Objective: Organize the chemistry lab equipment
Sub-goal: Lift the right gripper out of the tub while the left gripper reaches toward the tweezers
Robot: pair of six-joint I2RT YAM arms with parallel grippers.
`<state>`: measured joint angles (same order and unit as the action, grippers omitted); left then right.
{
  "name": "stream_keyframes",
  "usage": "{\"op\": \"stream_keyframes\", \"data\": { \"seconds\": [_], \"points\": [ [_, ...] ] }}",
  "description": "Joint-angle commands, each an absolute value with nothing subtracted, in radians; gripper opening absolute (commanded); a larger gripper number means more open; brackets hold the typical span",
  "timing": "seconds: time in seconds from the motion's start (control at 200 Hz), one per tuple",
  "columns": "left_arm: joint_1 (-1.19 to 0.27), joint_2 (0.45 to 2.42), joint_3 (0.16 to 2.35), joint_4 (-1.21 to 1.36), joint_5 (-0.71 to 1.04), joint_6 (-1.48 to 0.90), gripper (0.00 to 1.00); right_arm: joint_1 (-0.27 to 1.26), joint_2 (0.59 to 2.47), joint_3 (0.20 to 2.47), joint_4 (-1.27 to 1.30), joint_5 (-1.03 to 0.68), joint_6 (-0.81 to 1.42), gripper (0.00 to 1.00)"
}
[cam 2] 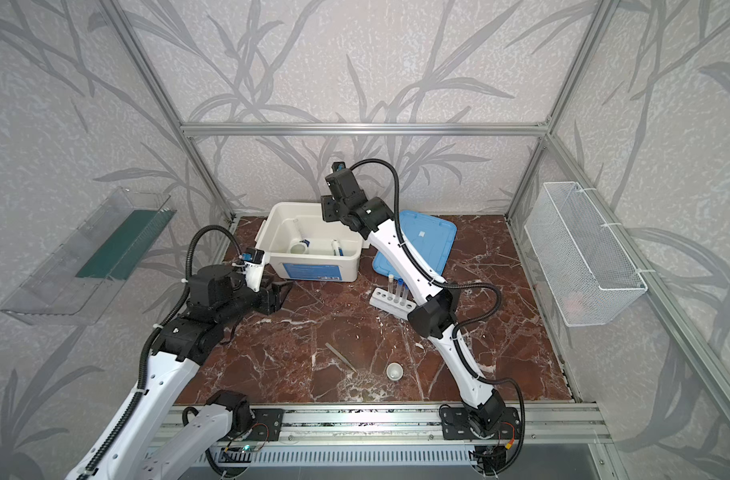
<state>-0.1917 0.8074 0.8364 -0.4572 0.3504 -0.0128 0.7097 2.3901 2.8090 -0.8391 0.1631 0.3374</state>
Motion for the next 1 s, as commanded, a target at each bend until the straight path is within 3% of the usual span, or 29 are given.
{"op": "stream_keyframes", "data": {
  "seconds": [0.0, 0.21, 0.495, 1.0],
  "points": [
    [-0.199, 0.782, 0.812, -0.415, 0.437, 0.025, 0.64, 0.715, 2.300, 2.781, -0.946, 0.117, 0.240, 0.59],
    [-0.295, 0.776, 0.807, -0.474, 0.415, 0.117, 0.64, 0.715, 2.105, 2.569, -1.003, 0.068, 0.145, 0.58],
    [-0.453, 0.829, 0.800, -0.586, 0.420, 0.263, 0.64, 0.681, 1.624, 1.838, -0.639, 0.039, 0.127, 0.58],
    [-0.683, 1.047, 0.793, -0.647, 0.399, 0.517, 0.63, 0.618, 1.257, 1.309, -0.600, -0.046, 0.128, 0.58]
  ]
}}
